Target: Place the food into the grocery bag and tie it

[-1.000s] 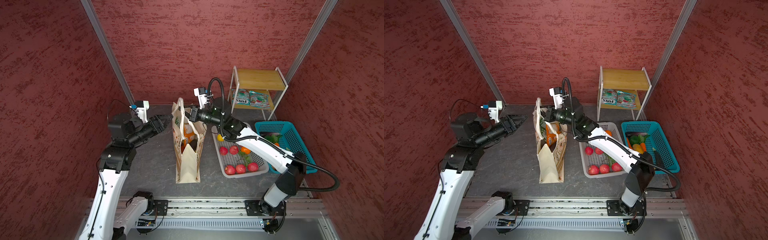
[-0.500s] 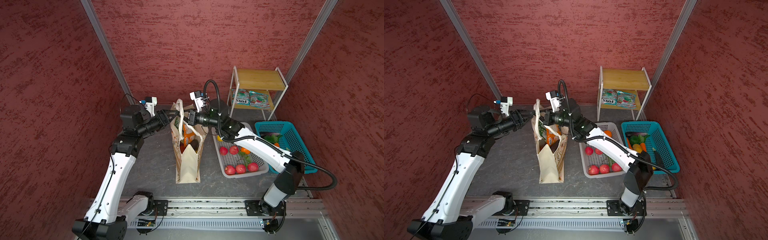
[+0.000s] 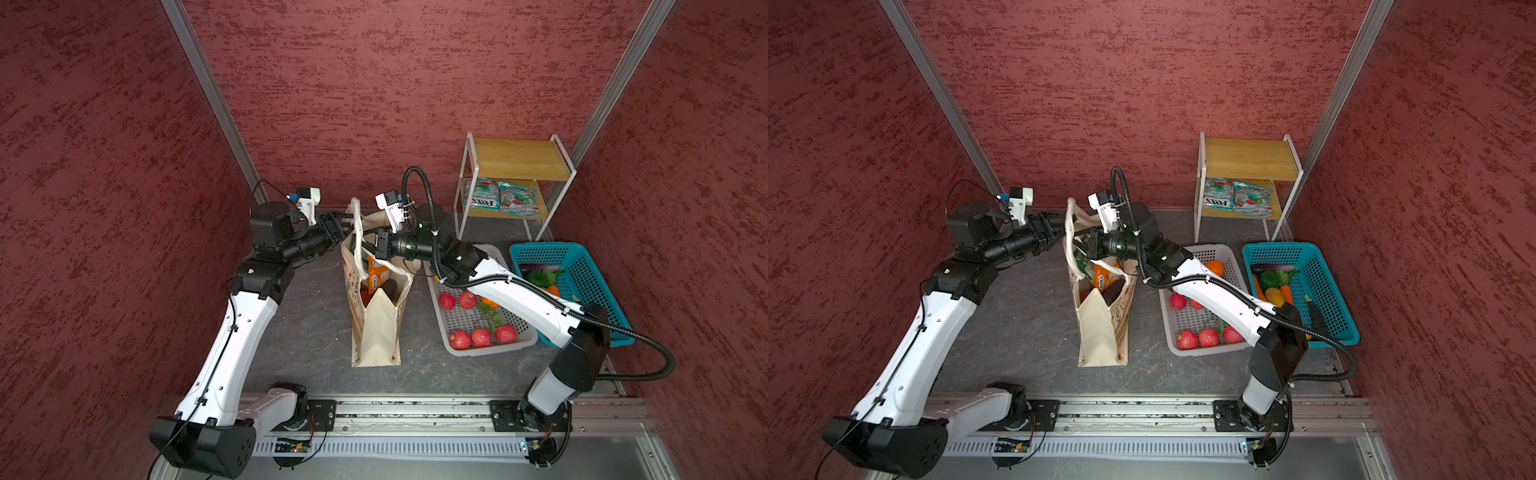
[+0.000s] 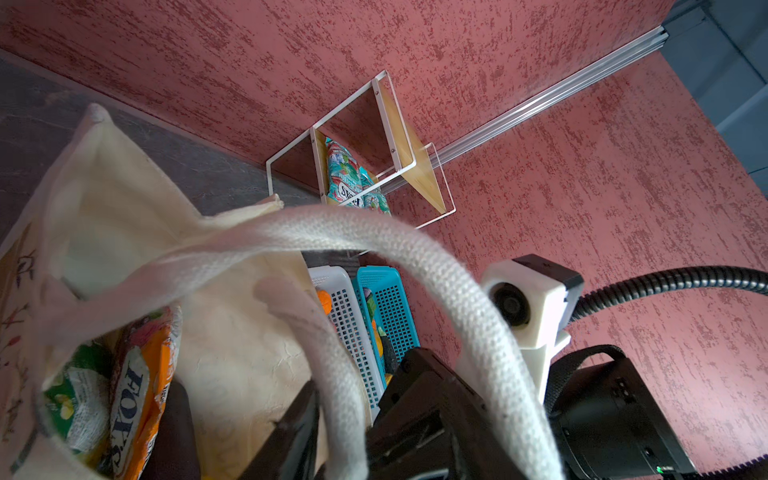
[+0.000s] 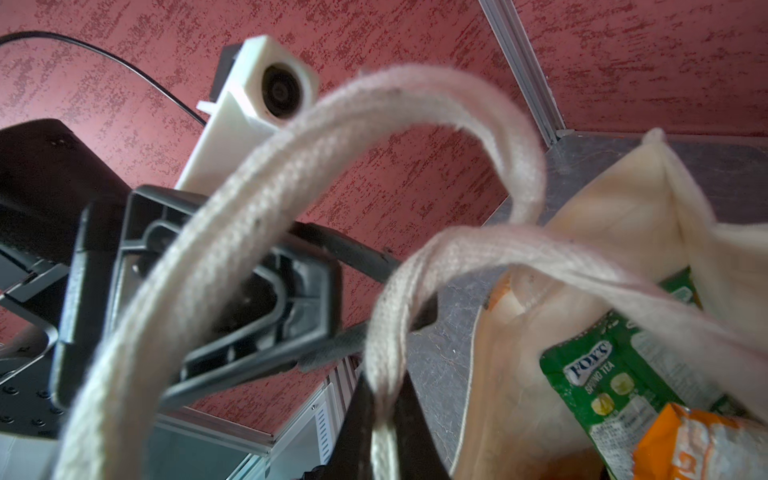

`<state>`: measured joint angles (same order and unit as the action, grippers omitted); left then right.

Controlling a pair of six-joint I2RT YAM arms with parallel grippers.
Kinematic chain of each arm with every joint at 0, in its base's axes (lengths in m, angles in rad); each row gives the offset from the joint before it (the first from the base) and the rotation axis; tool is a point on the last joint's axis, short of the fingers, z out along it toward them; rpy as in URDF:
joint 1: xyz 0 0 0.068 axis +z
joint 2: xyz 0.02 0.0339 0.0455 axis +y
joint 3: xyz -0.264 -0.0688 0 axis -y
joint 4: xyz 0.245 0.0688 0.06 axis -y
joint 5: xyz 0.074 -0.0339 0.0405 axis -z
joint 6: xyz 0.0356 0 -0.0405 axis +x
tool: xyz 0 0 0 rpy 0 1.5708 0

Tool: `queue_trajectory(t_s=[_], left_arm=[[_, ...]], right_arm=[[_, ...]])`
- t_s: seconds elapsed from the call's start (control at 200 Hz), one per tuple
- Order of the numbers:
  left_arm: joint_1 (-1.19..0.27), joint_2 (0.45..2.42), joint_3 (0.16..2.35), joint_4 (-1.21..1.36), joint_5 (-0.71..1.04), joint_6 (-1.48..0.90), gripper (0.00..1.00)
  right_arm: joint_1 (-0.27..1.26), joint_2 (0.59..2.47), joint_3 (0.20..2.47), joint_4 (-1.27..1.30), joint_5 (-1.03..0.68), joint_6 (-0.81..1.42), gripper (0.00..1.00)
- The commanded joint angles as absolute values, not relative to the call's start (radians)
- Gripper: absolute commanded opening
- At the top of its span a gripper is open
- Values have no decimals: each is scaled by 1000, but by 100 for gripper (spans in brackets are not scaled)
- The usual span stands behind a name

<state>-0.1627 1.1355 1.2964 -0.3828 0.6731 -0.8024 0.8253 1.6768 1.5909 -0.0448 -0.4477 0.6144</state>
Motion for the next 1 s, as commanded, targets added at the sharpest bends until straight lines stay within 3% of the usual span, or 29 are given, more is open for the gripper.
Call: queue_trajectory(t_s=[0.0,0.361,0.696,0.877,0.997], left_arm=[[-183,1147,1331,-383,678,-768,46],[-200,1166,1338,-453,686,-717,42],[-197,1177,1391,-471,687,-695,14],[-188,1176,1415,-518,693,-670,3],[-183,1192,1485,-646,678,-595,0]], right_arm=[[838,1637,1582,-43,-462,594,0],[844,1645,1628,-56,-471,574,0],[850,1646,1629,-70,-465,562,0],[850,1608,1601,-97,-409,534,26],[848,1562,1570,-132,-354,497,37]])
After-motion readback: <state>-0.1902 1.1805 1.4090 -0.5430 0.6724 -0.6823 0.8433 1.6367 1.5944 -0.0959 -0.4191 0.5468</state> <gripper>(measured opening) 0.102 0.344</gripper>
